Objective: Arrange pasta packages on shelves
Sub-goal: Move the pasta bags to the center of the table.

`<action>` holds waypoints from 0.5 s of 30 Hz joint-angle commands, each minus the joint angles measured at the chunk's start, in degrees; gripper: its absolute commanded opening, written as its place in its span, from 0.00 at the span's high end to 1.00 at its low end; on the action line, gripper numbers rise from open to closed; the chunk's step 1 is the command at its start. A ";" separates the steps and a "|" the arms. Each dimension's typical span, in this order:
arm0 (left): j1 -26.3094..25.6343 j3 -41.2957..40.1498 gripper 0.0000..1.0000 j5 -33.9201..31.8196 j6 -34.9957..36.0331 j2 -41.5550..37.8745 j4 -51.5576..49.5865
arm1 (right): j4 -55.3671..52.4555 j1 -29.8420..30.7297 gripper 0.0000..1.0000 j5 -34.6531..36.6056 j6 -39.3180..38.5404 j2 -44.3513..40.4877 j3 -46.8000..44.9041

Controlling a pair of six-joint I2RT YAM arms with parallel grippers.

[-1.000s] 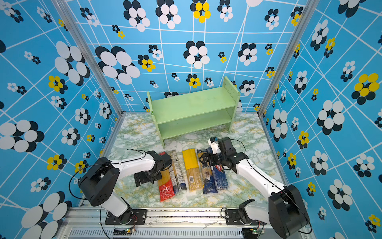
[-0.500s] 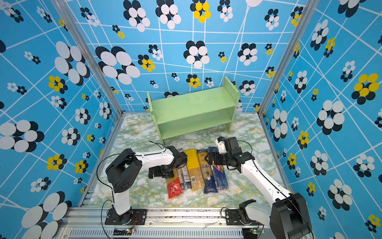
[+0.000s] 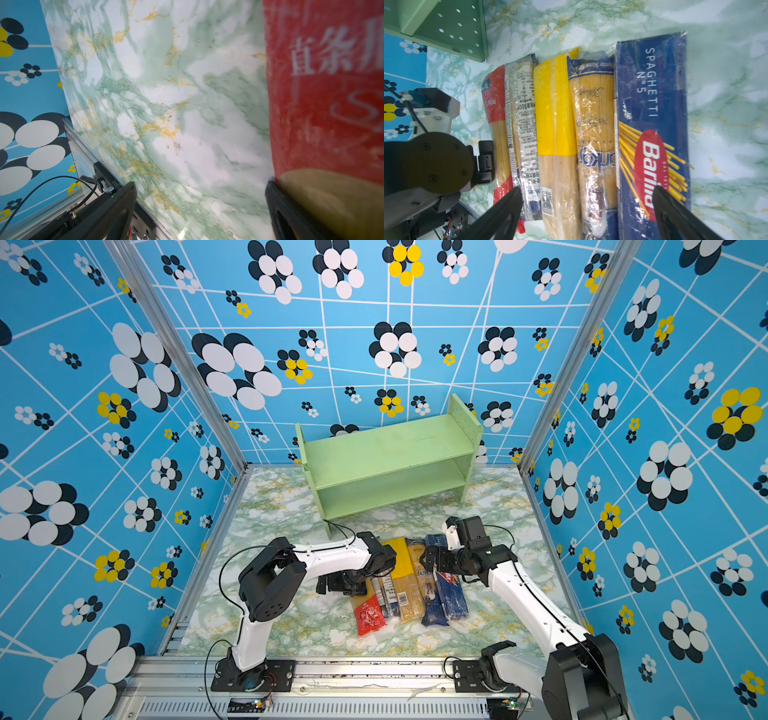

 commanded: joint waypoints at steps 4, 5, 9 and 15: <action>-3.72 6.31 0.01 10.65 3.64 5.75 21.43 | -4.93 -0.32 0.01 4.52 1.37 -0.16 1.37; -3.60 6.38 0.01 10.79 3.66 5.71 22.01 | -4.95 -0.32 0.01 4.93 1.33 -0.34 1.15; -3.04 7.69 0.01 10.99 5.07 5.84 23.99 | -5.04 -0.51 0.01 5.02 1.34 -0.36 1.53; -1.90 11.72 0.01 10.49 8.62 7.05 23.86 | -4.59 -0.49 0.01 4.07 1.06 -0.09 1.99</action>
